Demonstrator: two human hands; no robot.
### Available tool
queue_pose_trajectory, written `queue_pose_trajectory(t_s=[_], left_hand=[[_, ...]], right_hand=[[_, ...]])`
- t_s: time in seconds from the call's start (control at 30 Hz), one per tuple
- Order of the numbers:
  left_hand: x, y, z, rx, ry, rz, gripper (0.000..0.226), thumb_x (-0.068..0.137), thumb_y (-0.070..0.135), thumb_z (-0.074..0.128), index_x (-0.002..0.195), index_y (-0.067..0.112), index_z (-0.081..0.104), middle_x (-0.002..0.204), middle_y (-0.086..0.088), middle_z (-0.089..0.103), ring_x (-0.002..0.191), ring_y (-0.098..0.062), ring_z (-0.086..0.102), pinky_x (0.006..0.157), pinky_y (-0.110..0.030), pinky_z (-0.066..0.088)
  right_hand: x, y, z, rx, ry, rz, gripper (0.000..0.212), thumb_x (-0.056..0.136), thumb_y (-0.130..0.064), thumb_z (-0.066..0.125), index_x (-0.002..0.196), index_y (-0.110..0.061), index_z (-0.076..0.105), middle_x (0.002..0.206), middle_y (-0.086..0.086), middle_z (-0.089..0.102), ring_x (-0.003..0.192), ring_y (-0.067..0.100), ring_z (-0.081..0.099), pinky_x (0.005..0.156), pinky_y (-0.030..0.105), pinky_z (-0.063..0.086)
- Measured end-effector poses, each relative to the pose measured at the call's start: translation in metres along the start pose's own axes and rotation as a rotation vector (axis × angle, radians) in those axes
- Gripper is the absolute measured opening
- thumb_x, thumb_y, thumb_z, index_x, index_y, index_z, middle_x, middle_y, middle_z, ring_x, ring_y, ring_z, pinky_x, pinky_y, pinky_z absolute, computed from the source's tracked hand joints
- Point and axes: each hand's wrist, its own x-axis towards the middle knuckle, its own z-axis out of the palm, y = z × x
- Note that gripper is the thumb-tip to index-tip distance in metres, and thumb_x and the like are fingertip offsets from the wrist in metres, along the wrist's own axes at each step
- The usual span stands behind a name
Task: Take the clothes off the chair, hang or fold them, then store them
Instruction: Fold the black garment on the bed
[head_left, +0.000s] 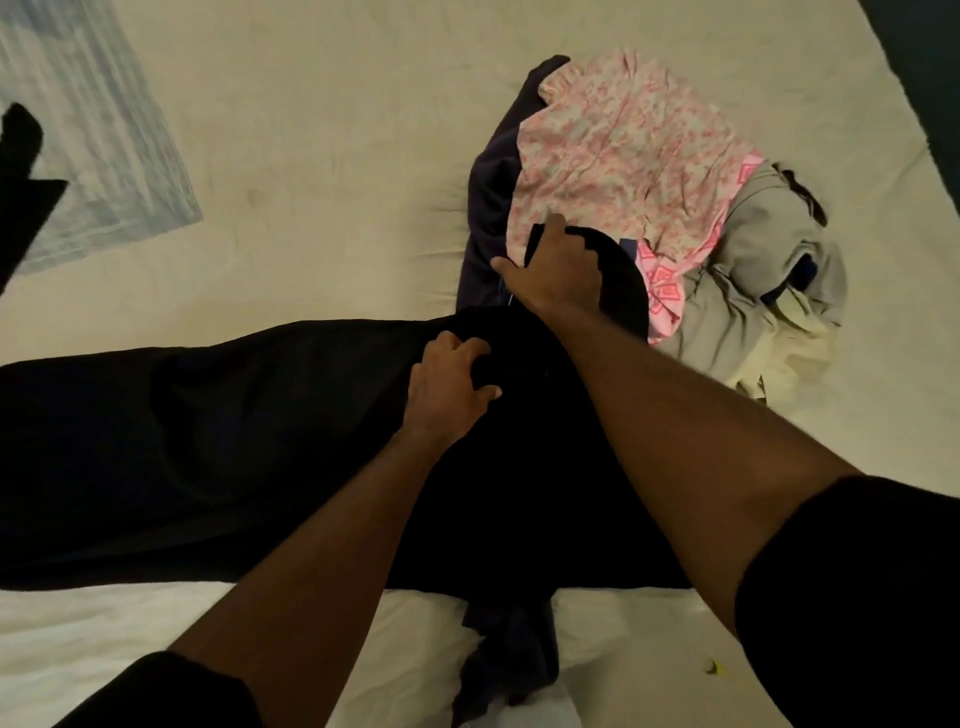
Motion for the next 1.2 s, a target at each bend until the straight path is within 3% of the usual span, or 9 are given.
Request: queue_pose_trajectory(t_s=[0.13, 0.27, 0.37, 0.5, 0.6, 0.73, 0.93, 1.1, 1.2], left_hand=[[-0.001, 0.008, 0.009, -0.026, 0.011, 0.058, 0.061, 0.078, 0.037, 0.084, 0.132, 0.03, 0.056, 0.121, 0.001, 0.05, 0.117, -0.021, 0.054, 0.098, -0.047, 0.049], [0.002, 0.014, 0.011, -0.019, -0.033, -0.006, 0.076, 0.076, 0.045, 0.083, 0.139, 0.027, 0.045, 0.131, 0.001, 0.051, 0.125, -0.023, 0.052, 0.104, -0.055, 0.043], [0.001, 0.023, 0.011, 0.072, -0.027, -0.031, 0.07, 0.082, 0.035, 0.078, 0.141, 0.024, 0.042, 0.132, -0.003, 0.051, 0.127, -0.027, 0.049, 0.107, -0.058, 0.037], [-0.012, 0.027, 0.012, 0.276, -0.026, 0.087, 0.056, 0.086, 0.014, 0.063, 0.139, 0.021, 0.047, 0.126, -0.006, 0.058, 0.115, -0.03, 0.056, 0.099, -0.053, 0.038], [-0.042, 0.01, 0.01, 0.357, -0.007, 0.23, 0.053, 0.086, 0.01, 0.065, 0.137, 0.015, 0.055, 0.13, -0.011, 0.061, 0.113, -0.034, 0.058, 0.091, -0.052, 0.044], [-0.089, -0.036, 0.009, 0.537, -0.018, 0.384, 0.06, 0.068, -0.002, 0.081, 0.125, 0.005, 0.064, 0.112, -0.021, 0.06, 0.092, -0.039, 0.062, 0.069, -0.048, 0.052], [-0.113, -0.074, 0.006, 0.563, -0.338, 0.255, 0.046, 0.09, 0.011, 0.064, 0.135, 0.016, 0.055, 0.119, -0.006, 0.059, 0.104, -0.027, 0.062, 0.078, -0.039, 0.051], [-0.121, -0.071, 0.002, 0.512, -0.412, 0.331, 0.027, 0.094, 0.02, 0.065, 0.12, 0.017, 0.059, 0.113, -0.005, 0.059, 0.097, -0.031, 0.065, 0.074, -0.04, 0.053], [-0.128, -0.072, -0.004, 0.466, -0.379, 0.398, 0.021, 0.094, 0.018, 0.066, 0.115, 0.015, 0.062, 0.108, -0.005, 0.058, 0.086, -0.032, 0.065, 0.066, -0.04, 0.052]], right_hand=[[0.013, 0.011, 0.008, 0.074, -0.038, 0.147, 0.047, 0.091, -0.026, 0.072, 0.131, -0.008, 0.056, 0.133, 0.016, 0.057, 0.122, 0.04, 0.056, 0.092, 0.047, 0.052], [0.005, 0.042, -0.003, 0.638, 0.12, 0.209, 0.01, 0.093, -0.023, 0.07, 0.093, -0.016, 0.077, 0.09, 0.001, 0.072, 0.093, 0.021, 0.069, 0.081, 0.029, 0.053], [-0.025, 0.076, -0.027, 1.082, 0.267, 0.338, 0.016, 0.089, -0.026, 0.07, 0.073, -0.03, 0.072, 0.076, -0.002, 0.069, 0.077, 0.019, 0.065, 0.072, 0.038, 0.055], [-0.092, 0.122, -0.046, 1.62, 0.35, 0.671, 0.018, 0.102, -0.016, 0.051, 0.09, -0.02, 0.064, 0.095, 0.008, 0.069, 0.087, 0.025, 0.064, 0.065, 0.035, 0.055], [-0.154, 0.153, -0.033, 1.772, 0.424, 0.836, 0.02, 0.106, -0.017, 0.045, 0.111, -0.015, 0.065, 0.11, 0.01, 0.071, 0.099, 0.029, 0.068, 0.076, 0.044, 0.06], [-0.229, 0.18, 0.016, 1.752, 0.435, 1.045, 0.032, 0.107, -0.021, 0.039, 0.128, -0.011, 0.06, 0.126, 0.014, 0.068, 0.095, 0.027, 0.067, 0.081, 0.045, 0.058], [-0.269, 0.195, 0.065, 1.78, 0.309, 1.26, 0.033, 0.105, -0.019, 0.052, 0.136, -0.01, 0.055, 0.134, 0.012, 0.053, 0.115, 0.037, 0.06, 0.081, 0.044, 0.054], [-0.254, 0.202, 0.061, 1.549, 0.307, 1.238, 0.016, 0.098, -0.015, 0.068, 0.111, -0.007, 0.063, 0.101, 0.013, 0.07, 0.077, 0.026, 0.065, 0.063, 0.036, 0.055], [-0.262, 0.221, 0.064, 1.365, 0.437, 1.255, 0.009, 0.098, -0.015, 0.066, 0.095, -0.007, 0.069, 0.102, 0.016, 0.071, 0.078, 0.027, 0.067, 0.057, 0.034, 0.055]])
